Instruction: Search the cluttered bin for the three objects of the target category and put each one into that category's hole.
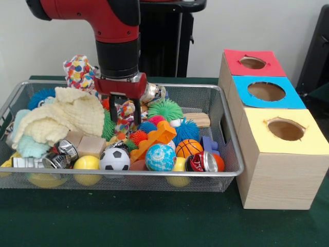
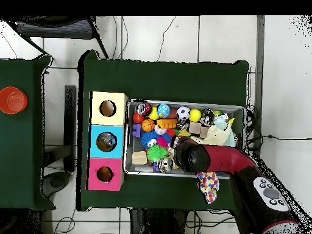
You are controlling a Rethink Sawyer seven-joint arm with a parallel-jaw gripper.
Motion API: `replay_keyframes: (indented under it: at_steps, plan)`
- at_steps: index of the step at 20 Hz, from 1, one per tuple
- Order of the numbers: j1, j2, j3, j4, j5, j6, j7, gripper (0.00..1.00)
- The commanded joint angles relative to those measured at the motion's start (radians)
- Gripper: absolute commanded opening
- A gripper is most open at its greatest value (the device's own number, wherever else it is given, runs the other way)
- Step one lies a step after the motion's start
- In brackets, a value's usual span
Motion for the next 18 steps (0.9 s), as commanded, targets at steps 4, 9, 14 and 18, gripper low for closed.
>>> replay_keyframes:
  at_steps: [4,9,14,18]
  plan:
    - [0.028,0.036,-0.014,-0.100,-0.056,-0.017,0.001,1.00]
    - [0.034,0.047,-0.020,-0.115,-0.068,-0.032,0.000,1.00]
    - [0.056,0.045,-0.058,-0.126,-0.087,-0.007,-0.001,1.00]
    - [0.059,0.043,-0.078,-0.114,-0.097,0.006,0.000,1.00]
